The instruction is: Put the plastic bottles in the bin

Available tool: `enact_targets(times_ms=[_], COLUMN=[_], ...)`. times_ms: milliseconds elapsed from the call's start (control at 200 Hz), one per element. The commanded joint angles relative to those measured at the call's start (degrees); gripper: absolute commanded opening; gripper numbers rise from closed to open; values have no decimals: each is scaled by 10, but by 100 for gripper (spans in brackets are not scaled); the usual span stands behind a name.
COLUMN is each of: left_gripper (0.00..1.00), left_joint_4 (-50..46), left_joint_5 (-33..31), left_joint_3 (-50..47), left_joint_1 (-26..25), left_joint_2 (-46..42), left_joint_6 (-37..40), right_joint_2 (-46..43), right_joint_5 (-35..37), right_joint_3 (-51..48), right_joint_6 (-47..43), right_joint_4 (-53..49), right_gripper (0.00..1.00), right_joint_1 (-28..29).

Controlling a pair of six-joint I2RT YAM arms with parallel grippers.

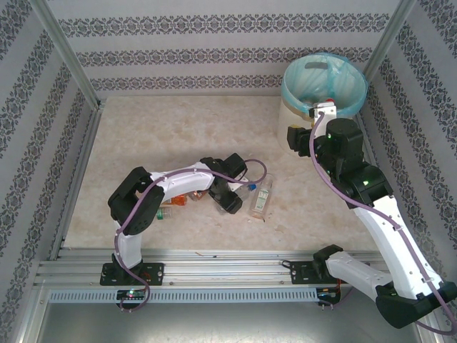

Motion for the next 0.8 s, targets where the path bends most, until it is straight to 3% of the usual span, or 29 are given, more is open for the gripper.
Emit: enact_targets(times_ms=[0,310,600,794], left_gripper=[61,61,62,61], left_joint_4=[-18,8,219,306], left_joint_5=[-12,-59,-55,-31], left_joint_3=[21,32,-41,-86], left_joint_1=[-6,3,3,3], left_joint_2=[-3,-158,-344,-407], left_joint_6=[15,44,90,106], right_joint_2=[-2,16,61,93], right_joint_5=[16,-29,-295,-365], right_joint_3=[15,55,95,127], right_joint_6=[2,8,28,50], right_joint_4=[7,21,82,86], right_gripper=[60,59,59,59], right_joint_1=[7,8,9,27])
